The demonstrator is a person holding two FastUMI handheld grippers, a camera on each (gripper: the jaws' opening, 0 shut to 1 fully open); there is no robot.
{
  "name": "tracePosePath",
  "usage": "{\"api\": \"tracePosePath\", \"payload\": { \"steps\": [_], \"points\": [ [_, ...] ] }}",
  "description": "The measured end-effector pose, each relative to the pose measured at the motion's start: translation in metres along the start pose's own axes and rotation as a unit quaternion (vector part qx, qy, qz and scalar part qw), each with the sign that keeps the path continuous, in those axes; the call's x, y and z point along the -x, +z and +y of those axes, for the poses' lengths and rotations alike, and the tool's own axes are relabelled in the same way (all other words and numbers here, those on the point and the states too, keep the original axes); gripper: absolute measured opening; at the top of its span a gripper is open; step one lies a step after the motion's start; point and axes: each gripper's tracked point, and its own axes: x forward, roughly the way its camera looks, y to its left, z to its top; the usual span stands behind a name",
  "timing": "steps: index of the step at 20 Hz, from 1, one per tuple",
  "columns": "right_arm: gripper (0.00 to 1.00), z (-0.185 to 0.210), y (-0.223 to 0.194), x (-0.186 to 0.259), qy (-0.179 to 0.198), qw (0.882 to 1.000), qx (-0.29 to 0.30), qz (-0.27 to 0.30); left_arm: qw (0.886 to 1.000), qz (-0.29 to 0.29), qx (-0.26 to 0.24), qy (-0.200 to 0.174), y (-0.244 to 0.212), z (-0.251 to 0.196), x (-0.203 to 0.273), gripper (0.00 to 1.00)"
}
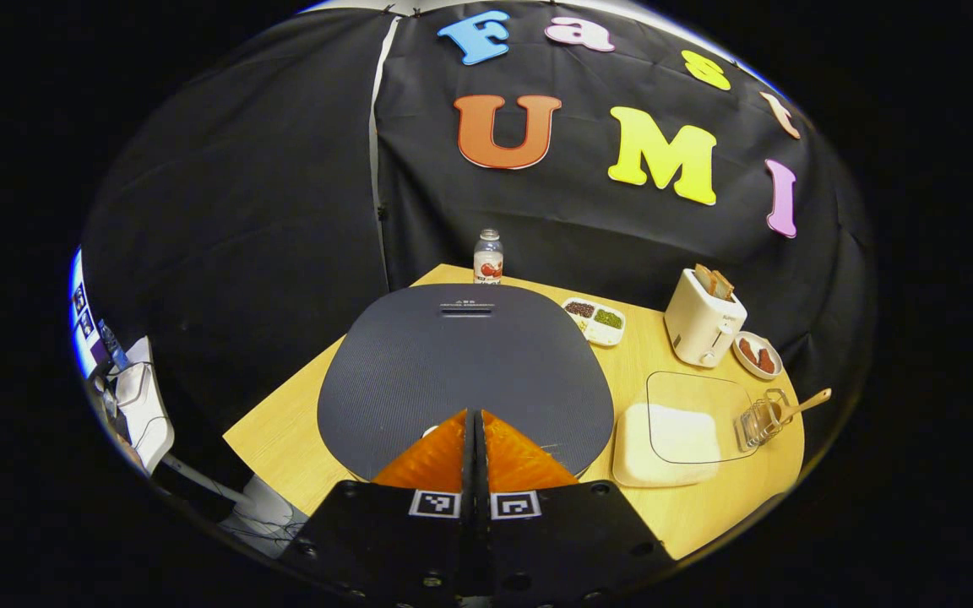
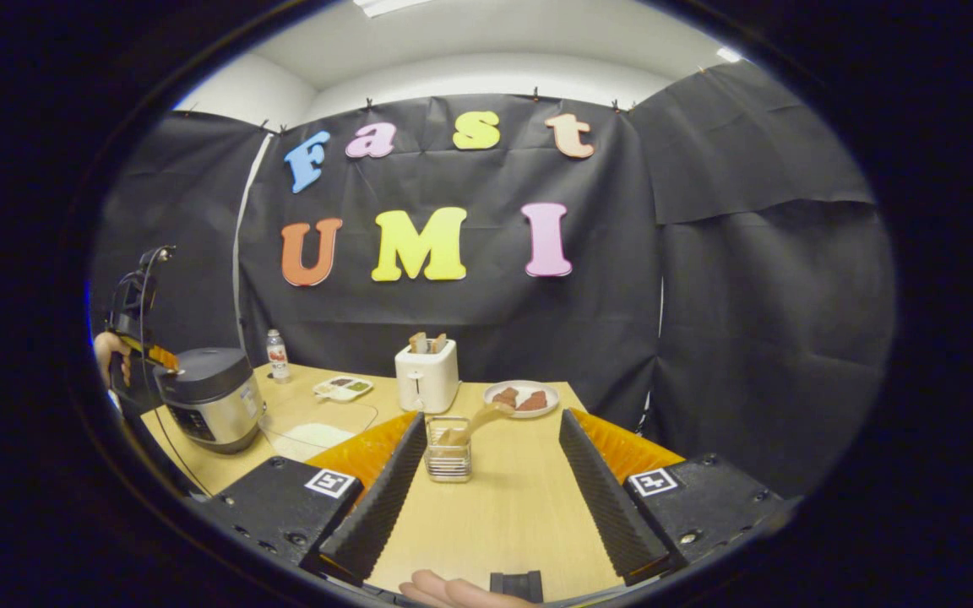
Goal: Close the left gripper, press the button to open the rice cooker; take a wooden spoon from the chopstick holder with the right hand, scoop a spoonful of rice and pour it into the rice cooker, then put the wooden spoon back into the chopstick holder.
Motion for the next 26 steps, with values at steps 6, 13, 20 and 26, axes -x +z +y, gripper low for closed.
{"api": "tracePosePath", "payload": {
  "steps": [6,13,20,26],
  "points": [
    [1.0,0.011,-0.009,-0.002,0.006,1.0,-0.005,0.007,1.0,-0.007,-0.002,-0.009,-0.002,-0.001,0.0,0.0],
    [1.0,0.01,-0.016,0.005,-0.006,1.0,0.005,0.011,0.998,-0.057,-0.008,-0.008,0.017,-0.003,0.019,0.0],
    [1.0,0.012,-0.038,0.012,-0.007,0.999,0.008,0.033,0.981,-0.19,0.035,-0.009,0.089,-0.006,0.103,0.0],
    [1.0,0.017,-0.047,0.012,0.0,0.999,0.006,0.035,0.976,-0.218,0.019,-0.017,0.077,-0.014,0.143,0.94]
  ]
}}
